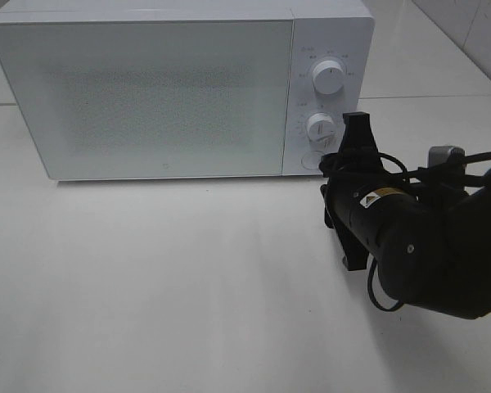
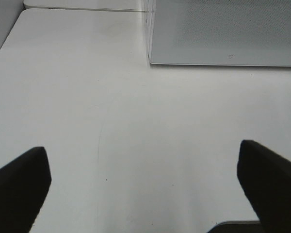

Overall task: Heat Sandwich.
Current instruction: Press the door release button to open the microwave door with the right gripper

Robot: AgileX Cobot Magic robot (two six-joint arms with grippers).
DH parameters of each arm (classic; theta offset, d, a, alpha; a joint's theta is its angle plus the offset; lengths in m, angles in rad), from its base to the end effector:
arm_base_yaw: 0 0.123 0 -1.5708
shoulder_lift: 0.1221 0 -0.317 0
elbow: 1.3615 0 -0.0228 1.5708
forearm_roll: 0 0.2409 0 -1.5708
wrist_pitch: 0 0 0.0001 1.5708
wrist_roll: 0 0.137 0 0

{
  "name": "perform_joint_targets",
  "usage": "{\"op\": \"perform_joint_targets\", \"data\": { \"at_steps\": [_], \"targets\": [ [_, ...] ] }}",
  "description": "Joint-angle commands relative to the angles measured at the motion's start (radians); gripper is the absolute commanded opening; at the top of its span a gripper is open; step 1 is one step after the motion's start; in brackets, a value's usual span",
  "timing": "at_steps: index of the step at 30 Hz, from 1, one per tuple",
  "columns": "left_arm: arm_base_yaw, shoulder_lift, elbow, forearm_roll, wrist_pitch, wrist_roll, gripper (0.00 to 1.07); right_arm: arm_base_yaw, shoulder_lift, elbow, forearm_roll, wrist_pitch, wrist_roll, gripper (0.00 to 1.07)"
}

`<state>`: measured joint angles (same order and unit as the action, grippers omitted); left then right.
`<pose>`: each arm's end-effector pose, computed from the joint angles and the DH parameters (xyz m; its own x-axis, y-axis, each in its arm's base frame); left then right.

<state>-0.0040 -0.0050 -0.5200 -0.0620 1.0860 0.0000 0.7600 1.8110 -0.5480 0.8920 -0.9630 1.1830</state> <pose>-0.0091 -0.0075 0.2547 -0.4569 -0.0271 -0.8891 0.0396 0.9979 -0.0507 0.2932 0.1580 0.1607 -0.0383 0.9974 -0.0614 0.3269 0.0706 0.9424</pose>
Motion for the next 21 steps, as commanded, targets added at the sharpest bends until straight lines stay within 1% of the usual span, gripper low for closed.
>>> {"op": "perform_joint_targets", "data": {
  "at_steps": [1, 3, 4, 5, 19, 21],
  "targets": [
    [0.006, -0.004, 0.004, -0.001, -0.012, 0.000, 0.98, 0.002, -0.004, -0.007, 0.029, 0.029, 0.014, 0.14],
    [0.006, -0.004, 0.004, -0.001, -0.012, 0.000, 0.98, 0.001, -0.004, -0.007, 0.035, 0.040, 0.014, 0.04],
    [0.006, -0.004, 0.004, -0.001, -0.012, 0.000, 0.98, 0.001, -0.004, -0.007, 0.035, 0.040, 0.014, 0.04],
    [0.006, -0.004, 0.004, -0.001, -0.012, 0.000, 0.98, 0.001, -0.004, -0.007, 0.035, 0.041, 0.013, 0.00],
    [0.006, -0.004, 0.004, -0.001, -0.012, 0.000, 0.98, -0.001, -0.004, -0.008, 0.036, 0.046, 0.009, 0.00],
    [0.006, -0.004, 0.004, -0.001, -0.012, 0.000, 0.98, -0.018, 0.002, -0.014, 0.027, 0.046, 0.004, 0.00]
  ]
}}
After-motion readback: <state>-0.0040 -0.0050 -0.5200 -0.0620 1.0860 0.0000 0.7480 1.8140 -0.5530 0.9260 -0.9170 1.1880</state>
